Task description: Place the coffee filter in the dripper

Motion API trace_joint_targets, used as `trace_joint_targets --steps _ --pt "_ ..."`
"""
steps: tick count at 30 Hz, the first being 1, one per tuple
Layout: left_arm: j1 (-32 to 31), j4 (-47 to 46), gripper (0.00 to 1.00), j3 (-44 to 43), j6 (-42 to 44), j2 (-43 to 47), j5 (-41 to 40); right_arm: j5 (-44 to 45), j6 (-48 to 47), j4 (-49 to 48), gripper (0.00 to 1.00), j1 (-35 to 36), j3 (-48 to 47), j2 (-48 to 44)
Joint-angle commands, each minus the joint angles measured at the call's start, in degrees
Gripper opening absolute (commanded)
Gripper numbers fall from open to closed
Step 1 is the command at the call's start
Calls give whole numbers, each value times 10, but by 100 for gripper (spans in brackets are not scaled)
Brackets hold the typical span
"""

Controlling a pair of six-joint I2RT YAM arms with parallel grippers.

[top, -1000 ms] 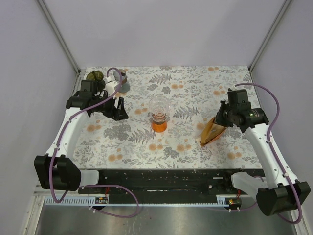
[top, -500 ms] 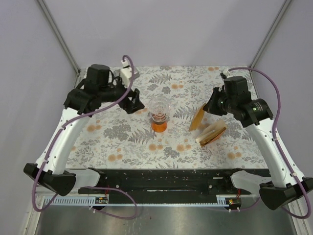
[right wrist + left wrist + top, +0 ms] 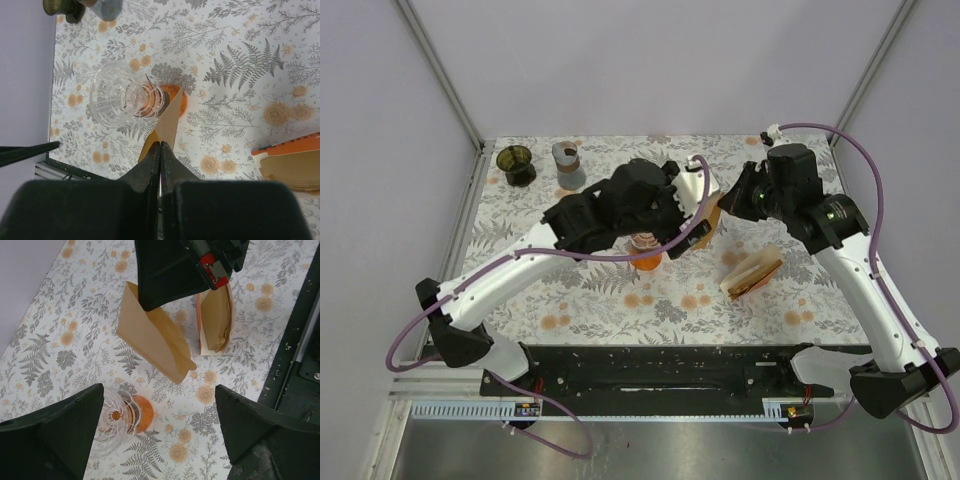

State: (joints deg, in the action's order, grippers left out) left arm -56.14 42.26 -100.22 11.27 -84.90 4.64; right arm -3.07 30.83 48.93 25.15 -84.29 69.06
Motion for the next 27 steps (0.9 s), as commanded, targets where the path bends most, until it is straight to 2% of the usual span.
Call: trace_joint_targets --steps 1,4,7,13,18,23,27 --pt "-40 -84 96 9 13 -18 -135 3 20 -50 0 8 -3 -24" --pt "-44 -100 95 8 8 -38 -162 -2 20 -52 0 8 4 -27" --pt "-44 -115 89 4 14 -55 -189 -6 19 -57 0 8 8 -29" --pt "-45 -118 80 -1 9 -81 -189 -14 19 -67 0 8 19 -32" --pt "-44 -118 79 -1 3 -87 -180 -15 19 -73 0 8 27 -34" --pt "-43 -122 63 -1 16 -99 -216 -20 17 -74 0 8 29 -38" --pt "-42 -86 41 -14 3 -109 -211 -22 11 -76 0 8 32 -43"
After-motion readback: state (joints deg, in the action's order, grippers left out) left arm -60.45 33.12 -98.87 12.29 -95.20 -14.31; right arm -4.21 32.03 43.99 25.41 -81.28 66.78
